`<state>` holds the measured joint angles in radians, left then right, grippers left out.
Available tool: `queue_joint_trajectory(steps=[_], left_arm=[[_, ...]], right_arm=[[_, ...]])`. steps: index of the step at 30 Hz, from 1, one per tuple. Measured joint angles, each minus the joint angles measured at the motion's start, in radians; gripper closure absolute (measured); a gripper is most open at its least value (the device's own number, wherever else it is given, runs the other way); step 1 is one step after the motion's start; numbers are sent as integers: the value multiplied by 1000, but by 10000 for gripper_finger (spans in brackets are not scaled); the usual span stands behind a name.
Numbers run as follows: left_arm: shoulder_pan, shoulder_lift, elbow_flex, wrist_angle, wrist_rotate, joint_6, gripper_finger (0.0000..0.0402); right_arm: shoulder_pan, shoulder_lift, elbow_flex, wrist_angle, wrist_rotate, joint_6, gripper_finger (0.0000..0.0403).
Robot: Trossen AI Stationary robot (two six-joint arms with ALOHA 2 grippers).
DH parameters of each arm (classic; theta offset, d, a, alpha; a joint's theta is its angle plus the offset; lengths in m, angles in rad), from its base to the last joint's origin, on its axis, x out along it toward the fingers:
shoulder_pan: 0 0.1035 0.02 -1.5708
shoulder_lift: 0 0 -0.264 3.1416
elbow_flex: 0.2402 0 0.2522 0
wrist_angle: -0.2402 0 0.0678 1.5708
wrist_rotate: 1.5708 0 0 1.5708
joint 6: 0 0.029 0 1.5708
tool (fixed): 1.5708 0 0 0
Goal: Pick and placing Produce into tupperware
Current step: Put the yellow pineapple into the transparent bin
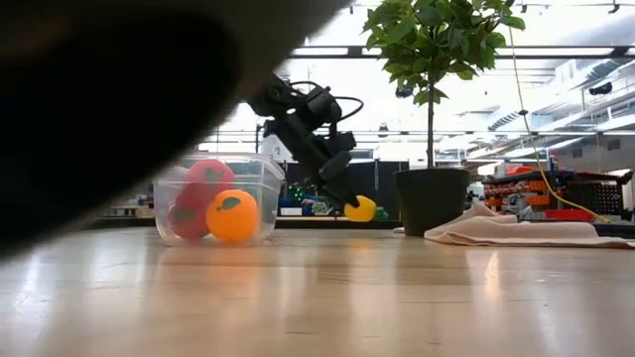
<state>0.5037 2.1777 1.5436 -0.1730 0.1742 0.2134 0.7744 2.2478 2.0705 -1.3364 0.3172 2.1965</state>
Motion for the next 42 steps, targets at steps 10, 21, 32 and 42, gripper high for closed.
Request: queue_joint_trajectory(steps=[10,21,32,42], left_arm=[[2,-59,0,-52,6,7,221],[43,-170,1,-212,57,13,222],[65,-315,0,-386,85,46,223],[68,-518,0,-586,100,51,224]], right_arm=[[0,0,0,2,0,0,353],[1,0,0,0,17,-4,353],[1,0,0,-1,30,-27,353],[1,0,0,-2,58,-51,353]])
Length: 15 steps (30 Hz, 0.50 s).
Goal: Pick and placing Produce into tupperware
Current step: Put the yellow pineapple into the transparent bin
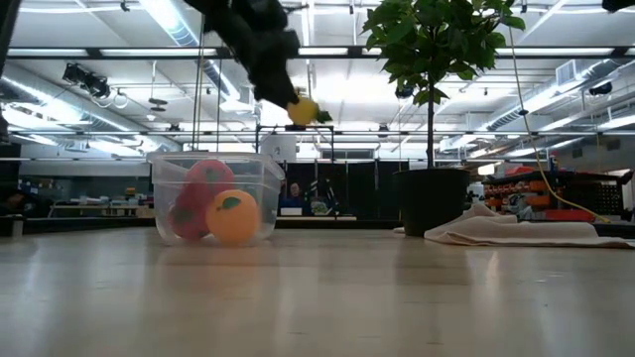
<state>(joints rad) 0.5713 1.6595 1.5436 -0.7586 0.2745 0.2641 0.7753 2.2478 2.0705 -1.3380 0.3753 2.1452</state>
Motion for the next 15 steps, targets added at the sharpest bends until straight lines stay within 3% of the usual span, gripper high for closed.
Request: queue_joint_trajectory(steps=[15], left_arm=[[-85,-318,0,-287,-32,-101,223]], right_arm=[[2,0,0,1,26,-41,353]])
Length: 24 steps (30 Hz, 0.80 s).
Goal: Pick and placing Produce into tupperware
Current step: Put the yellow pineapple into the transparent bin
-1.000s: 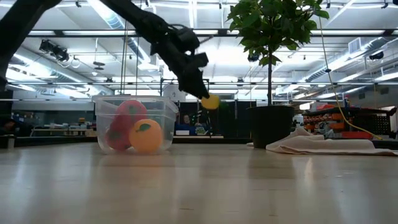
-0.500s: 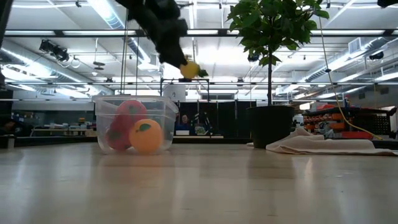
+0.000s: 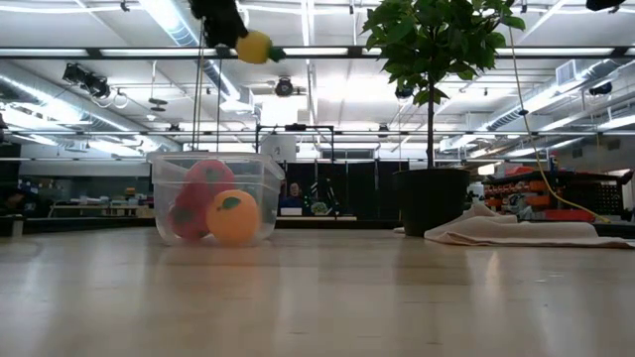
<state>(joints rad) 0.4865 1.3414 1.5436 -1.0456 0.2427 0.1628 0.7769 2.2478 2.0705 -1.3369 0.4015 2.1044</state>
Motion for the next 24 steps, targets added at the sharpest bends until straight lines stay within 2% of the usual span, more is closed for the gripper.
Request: queue_joint_trajectory(steps=[3,8,19,24], left_arm=[[-32,-39,0,-33,-6,-30,225],[-104,-84,0,-67,-40,-76,223],[-245,-94,0,-96,-118,-108,221],[-262,-93,0,-96,-135,-126,222]], right_arm=[[1,0,0,0,10,-13,353],[-5,0,0,0,146,-25,353],[-48,0,0,168,442,-552,353],[-93,0,0,159,495,-715,359]])
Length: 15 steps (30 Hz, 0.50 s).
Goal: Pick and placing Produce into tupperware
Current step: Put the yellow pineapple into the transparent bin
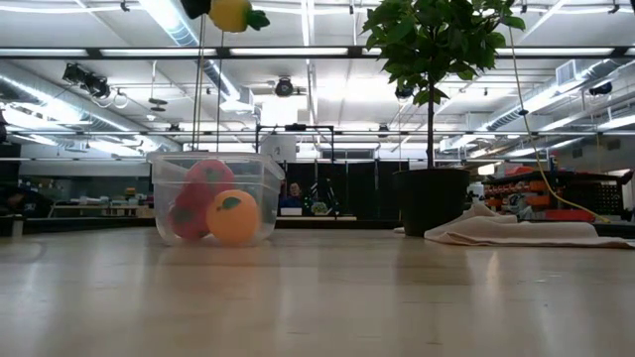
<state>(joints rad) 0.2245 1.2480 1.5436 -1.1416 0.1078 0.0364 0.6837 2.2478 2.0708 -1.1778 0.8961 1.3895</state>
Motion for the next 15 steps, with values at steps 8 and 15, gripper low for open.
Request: queue_joint_trajectory(steps=[8,15], left_arm=[[-6,0,0,-15,4,-19,223],[-50,0,0,-34,6,-36,219]], right_arm=[[-68,0,6,-8,112,-187,392],[-92,-2,49,2,203,-265,393]])
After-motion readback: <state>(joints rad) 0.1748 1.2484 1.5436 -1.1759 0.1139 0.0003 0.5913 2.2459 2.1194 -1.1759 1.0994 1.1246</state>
